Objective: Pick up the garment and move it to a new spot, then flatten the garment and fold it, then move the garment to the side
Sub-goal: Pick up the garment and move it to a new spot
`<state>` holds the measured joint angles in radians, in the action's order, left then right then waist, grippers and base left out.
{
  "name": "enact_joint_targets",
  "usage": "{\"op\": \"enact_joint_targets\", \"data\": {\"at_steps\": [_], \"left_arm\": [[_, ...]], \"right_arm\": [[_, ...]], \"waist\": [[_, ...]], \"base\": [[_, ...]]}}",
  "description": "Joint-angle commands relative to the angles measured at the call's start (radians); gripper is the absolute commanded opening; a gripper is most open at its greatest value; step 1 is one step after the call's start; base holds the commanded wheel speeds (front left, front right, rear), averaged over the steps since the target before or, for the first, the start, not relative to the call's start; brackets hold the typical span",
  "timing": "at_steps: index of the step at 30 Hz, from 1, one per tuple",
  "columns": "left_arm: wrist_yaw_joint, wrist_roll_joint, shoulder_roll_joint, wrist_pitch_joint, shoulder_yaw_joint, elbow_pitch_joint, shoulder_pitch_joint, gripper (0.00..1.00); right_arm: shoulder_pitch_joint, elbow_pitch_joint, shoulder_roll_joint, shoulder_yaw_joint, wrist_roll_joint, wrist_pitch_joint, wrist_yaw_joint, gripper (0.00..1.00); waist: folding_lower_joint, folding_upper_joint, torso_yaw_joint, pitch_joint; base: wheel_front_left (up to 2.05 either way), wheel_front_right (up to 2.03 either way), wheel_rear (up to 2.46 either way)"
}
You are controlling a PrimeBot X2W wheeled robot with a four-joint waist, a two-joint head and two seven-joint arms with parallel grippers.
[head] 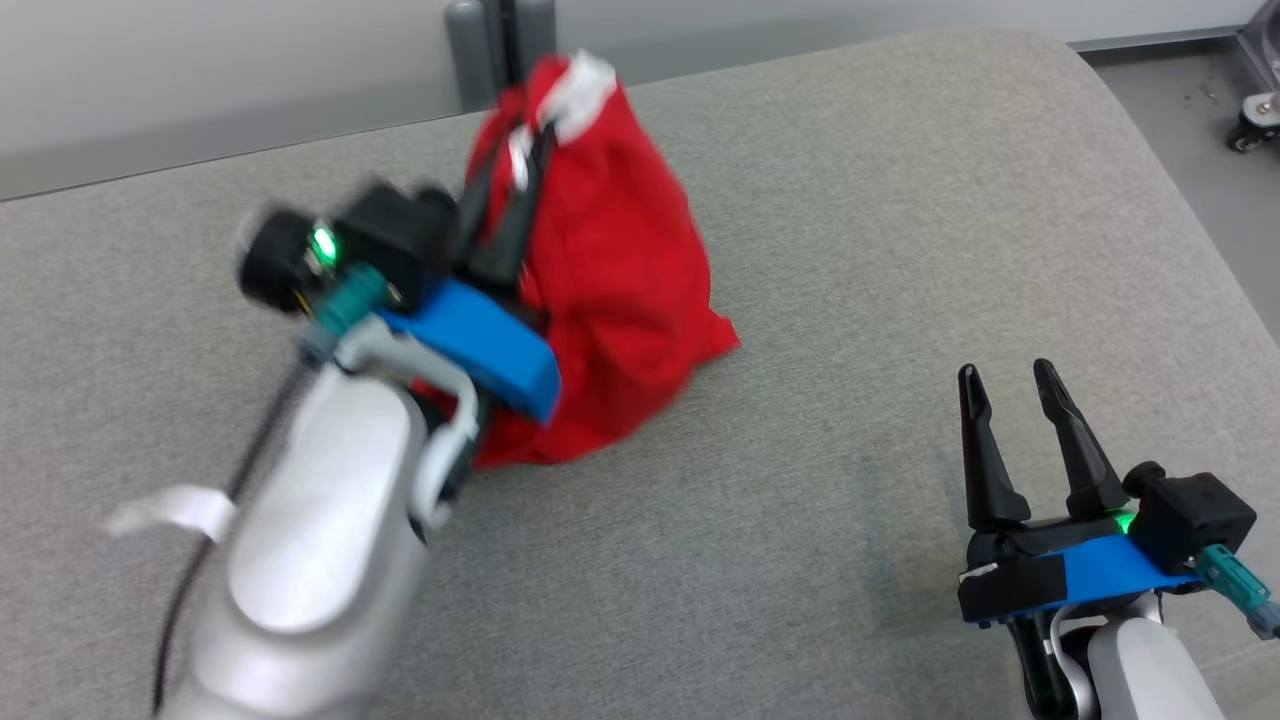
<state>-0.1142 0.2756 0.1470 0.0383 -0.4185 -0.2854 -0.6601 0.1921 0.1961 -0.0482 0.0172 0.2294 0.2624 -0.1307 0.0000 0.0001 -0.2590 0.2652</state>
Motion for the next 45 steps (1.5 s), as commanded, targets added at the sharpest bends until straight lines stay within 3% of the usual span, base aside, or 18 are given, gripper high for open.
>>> {"op": "enact_joint_targets", "data": {"at_steps": [1,9,10,11,18,29,37,45], "left_arm": [[0.0,0.004,-0.005,0.01,-0.009,-0.01,0.022,0.0],[-0.008,0.013,-0.045,0.067,-0.117,-0.111,0.198,0.0],[0.001,0.005,-0.048,0.085,-0.125,-0.113,0.2,0.44],[0.011,-0.003,-0.049,0.103,-0.129,-0.116,0.205,1.0],[0.076,-0.001,-0.05,0.205,-0.082,-0.099,0.222,1.0],[0.159,0.027,0.039,0.227,0.071,-0.048,0.327,1.0],[0.195,0.021,0.081,0.228,0.187,0.024,0.455,1.0],[0.207,0.009,0.08,0.228,0.252,0.051,0.571,1.0]], "right_arm": [[-0.006,-0.001,-0.004,-0.002,-0.005,0.004,0.0,1.0],[-0.013,0.01,-0.004,0.008,-0.018,0.004,0.0,1.0],[-0.015,0.012,-0.004,0.008,-0.02,0.004,0.0,1.0],[-0.016,0.015,-0.004,0.008,-0.022,0.004,0.0,1.0],[-0.037,0.03,-0.004,0.007,-0.029,0.004,0.0,1.0],[-0.077,0.039,-0.004,-0.005,-0.042,0.004,0.0,1.0],[-0.097,0.045,-0.004,-0.022,-0.059,0.004,0.0,1.0],[-0.115,0.054,-0.004,-0.031,-0.068,0.004,0.0,1.0]], "waist": [[0.0,-0.0001,0.006,-0.001],[0.0,-0.0001,0.048,-0.025],[0.0,-0.0001,0.054,-0.029],[0.0,-0.0001,0.06,-0.035],[0.0,-0.0001,0.104,-0.088],[0.0,-0.0001,0.188,-0.151],[0.0,-0.0001,0.239,-0.179],[0.0,-0.0001,0.263,-0.211]], "base": [[0.0,0.0,0.0],[0.0,0.0,0.0],[0.0,0.0,0.0],[0.0,0.0,0.0],[0.0,0.0,0.0],[0.0,0.0,0.0],[0.0,0.0,0.0],[0.0,0.0,0.0]]}}
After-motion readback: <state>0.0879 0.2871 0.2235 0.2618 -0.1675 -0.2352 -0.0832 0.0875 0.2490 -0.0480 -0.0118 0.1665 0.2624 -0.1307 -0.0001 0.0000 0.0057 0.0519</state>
